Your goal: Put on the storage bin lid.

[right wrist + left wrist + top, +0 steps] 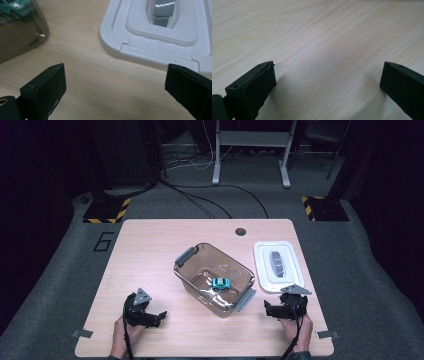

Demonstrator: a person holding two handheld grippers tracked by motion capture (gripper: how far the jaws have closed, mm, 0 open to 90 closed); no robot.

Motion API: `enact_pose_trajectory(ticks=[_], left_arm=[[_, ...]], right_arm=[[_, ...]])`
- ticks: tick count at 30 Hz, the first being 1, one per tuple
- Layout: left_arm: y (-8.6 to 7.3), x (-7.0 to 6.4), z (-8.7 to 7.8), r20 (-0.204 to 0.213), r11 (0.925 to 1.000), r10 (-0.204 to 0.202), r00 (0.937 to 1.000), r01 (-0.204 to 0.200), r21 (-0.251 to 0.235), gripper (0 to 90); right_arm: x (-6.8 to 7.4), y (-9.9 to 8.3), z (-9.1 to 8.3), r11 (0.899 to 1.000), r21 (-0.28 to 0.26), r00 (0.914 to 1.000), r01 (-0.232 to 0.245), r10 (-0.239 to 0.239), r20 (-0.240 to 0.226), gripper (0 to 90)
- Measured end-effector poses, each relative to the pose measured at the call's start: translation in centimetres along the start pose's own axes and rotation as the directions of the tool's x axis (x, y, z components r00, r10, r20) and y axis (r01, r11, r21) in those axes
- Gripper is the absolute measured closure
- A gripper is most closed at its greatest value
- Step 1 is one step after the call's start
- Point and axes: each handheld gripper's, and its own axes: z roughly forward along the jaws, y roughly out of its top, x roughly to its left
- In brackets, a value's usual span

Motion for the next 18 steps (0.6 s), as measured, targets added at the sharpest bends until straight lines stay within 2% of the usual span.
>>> enact_pose_trajectory(ticks=[8, 18], left_arm=[[0.0, 0.0, 0.0, 0.001, 1.0000, 0.000, 1.0000, 0.000, -0.001, 0.0], [0.0, 0.0, 0.0, 0.001, 1.0000, 0.001, 1.0000, -0.001, -0.003, 0.0]], right_arm=[[-0.5, 1.9, -0.1, 1.000, -0.006, 0.9997, 0.019, -0.019, 0.014, 0.7], [-1.8, 3.9, 0.6, 0.999, -0.010, 0.9989, 0.040, -0.040, 0.023, 0.0]])
